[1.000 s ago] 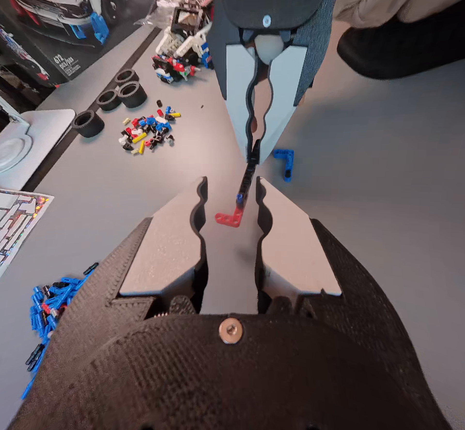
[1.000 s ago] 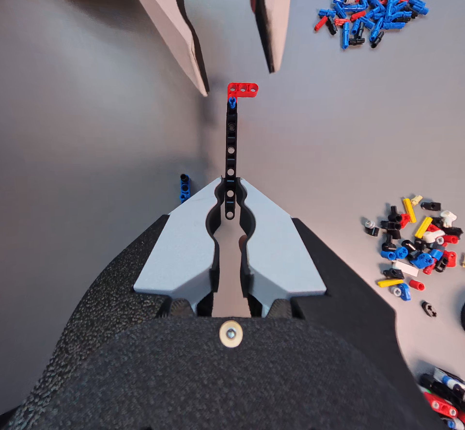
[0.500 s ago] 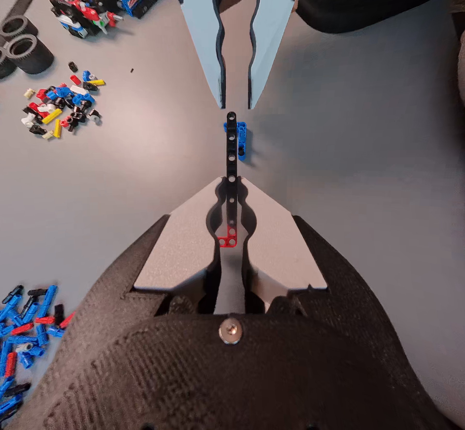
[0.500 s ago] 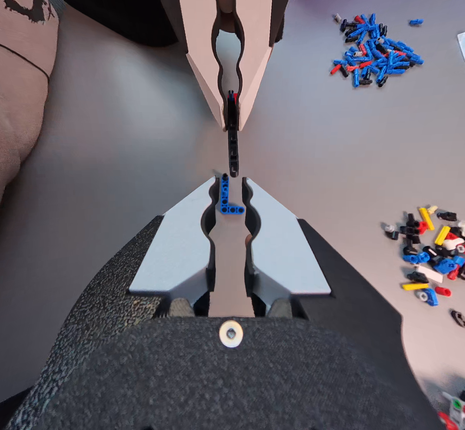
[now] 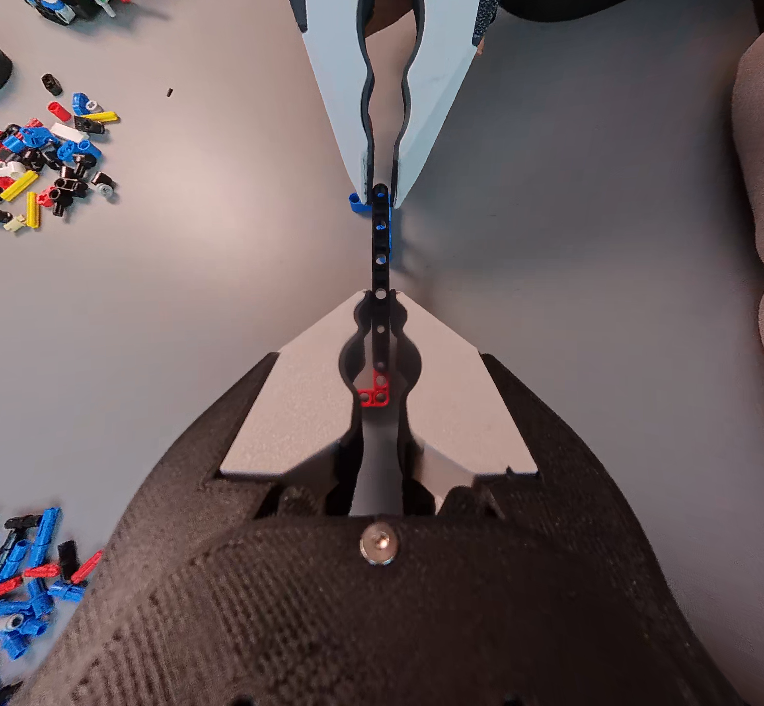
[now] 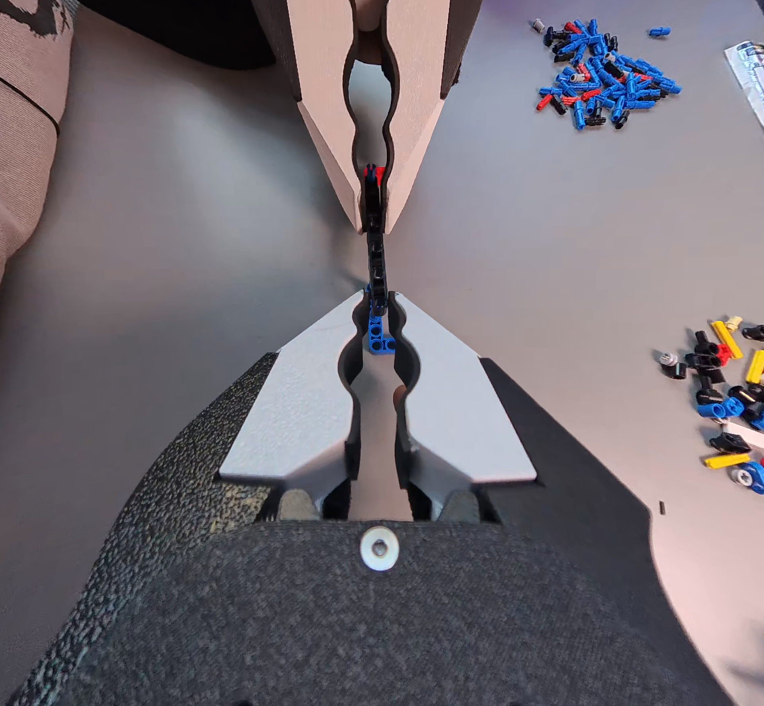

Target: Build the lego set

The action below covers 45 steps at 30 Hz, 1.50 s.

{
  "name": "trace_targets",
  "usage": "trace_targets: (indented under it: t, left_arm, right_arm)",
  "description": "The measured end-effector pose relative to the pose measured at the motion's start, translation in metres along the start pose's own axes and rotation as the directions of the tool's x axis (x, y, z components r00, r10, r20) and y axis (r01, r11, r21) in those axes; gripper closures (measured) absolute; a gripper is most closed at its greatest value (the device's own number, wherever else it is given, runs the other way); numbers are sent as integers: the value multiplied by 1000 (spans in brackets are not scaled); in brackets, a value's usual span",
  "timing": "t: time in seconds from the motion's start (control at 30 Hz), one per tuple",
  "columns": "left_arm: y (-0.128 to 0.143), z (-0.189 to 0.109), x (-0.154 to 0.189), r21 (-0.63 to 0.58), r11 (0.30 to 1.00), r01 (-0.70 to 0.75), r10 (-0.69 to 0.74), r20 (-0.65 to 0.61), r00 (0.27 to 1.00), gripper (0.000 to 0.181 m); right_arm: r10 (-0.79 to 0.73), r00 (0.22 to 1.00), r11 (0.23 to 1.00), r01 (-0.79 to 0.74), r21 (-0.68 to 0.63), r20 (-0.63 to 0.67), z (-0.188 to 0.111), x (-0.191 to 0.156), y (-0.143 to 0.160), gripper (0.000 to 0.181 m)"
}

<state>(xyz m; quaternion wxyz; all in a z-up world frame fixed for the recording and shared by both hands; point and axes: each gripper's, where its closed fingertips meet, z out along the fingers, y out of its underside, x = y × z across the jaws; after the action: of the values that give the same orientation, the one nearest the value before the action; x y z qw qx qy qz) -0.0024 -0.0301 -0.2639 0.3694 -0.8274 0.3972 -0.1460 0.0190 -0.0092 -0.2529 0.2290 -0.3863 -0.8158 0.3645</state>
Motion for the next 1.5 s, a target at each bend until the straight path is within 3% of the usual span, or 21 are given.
trace_targets:
  t: [0.63, 0.83, 0.93, 1.07, 1.17, 1.5]
  left_arm:
    - [-1, -2, -3, 16, 1000, 13, -13, 11, 1000, 174]
    - [-18, -4, -6, 72, 997, 19, -21, 25, 999, 160]
    - [-16, 7, -4, 26, 1000, -13, 13, 12, 1000, 157]
    - [-8, 20, -2, -30, 998, -58, 58, -7, 998, 167]
    - [-10, 21, -2, -35, 998, -57, 56, -20, 998, 175]
    - [-10, 18, 0, -148, 988, -53, 47, -43, 998, 175]
  right_arm:
    - [31, 999, 999, -30, 38, -8, -1, 1, 2, 176]
    - [55, 998, 997, -55, 62, 6, -1, 0, 2, 176]
    - [61, 998, 995, -62, 75, 11, -1, -1, 3, 176]
    - [68, 998, 994, -69, 85, 13, -3, 0, 4, 176]
    - [70, 998, 994, -70, 82, 9, -4, 1, 5, 176]
    - [22, 1000, 999, -21, 42, -17, -5, -1, 7, 176]
